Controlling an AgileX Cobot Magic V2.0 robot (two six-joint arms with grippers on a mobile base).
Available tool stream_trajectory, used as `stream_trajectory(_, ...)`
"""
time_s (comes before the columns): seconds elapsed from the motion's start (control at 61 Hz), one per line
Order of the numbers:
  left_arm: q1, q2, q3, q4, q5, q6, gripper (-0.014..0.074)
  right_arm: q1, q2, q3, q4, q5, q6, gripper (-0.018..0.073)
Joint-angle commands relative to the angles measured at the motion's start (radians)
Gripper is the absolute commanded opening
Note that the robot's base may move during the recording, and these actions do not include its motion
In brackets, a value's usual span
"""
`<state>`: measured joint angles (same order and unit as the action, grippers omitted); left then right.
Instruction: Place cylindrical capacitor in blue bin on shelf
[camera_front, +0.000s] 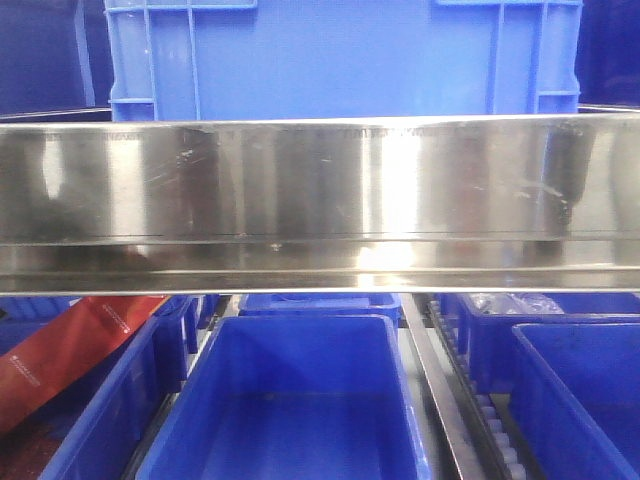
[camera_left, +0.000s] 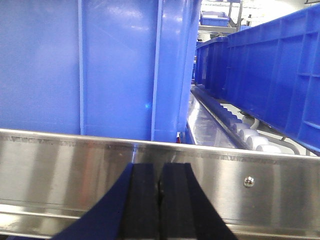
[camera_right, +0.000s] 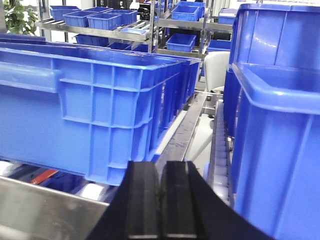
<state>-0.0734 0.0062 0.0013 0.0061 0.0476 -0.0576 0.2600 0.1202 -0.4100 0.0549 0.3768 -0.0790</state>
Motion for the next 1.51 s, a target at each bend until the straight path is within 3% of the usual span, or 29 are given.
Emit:
stream_trajectory(0.0,-0.002,-0.006,-0.001,-0.006,-0.02,-0.006,-0.0102,-0.059,-0.005,0.03,0.004,-0.063,-0.002,-0.0114)
stream_trajectory(0.197,-0.002,-0.006,-0.001,-0.006,-0.02,-0.006,-0.0102,-0.232,-0.015,0.152,0.046,-0.181,-0.002,-0.0114)
stream_trajectory(0.377,-0.002,-0.006,-0.001,-0.006,-0.02,-0.006,-0.0102,-0.309,-0.091,0.299,0.099,-0.283,-0.002,-0.0114)
stream_trajectory(0.557,-0.002,-0.006,-0.001,-0.006,-0.02,-0.006,-0.0102,-0.309,-0.12,0.41,0.099,-0.368,-0.002,-0.0114)
stream_trajectory(0.688,-0.002,-0.006,-0.001,-0.006,-0.02,-0.006,-0.0102,-0.309,-0.12,0.41,0.076,-0.278,-0.002,-0.0114)
stream_trajectory(1.491,-0.002,-0.006,-0.001,-0.006,-0.02,-0.006,-0.0102,-0.309,-0.12,0.41,0.07,-0.297,-0.002,-0.0114)
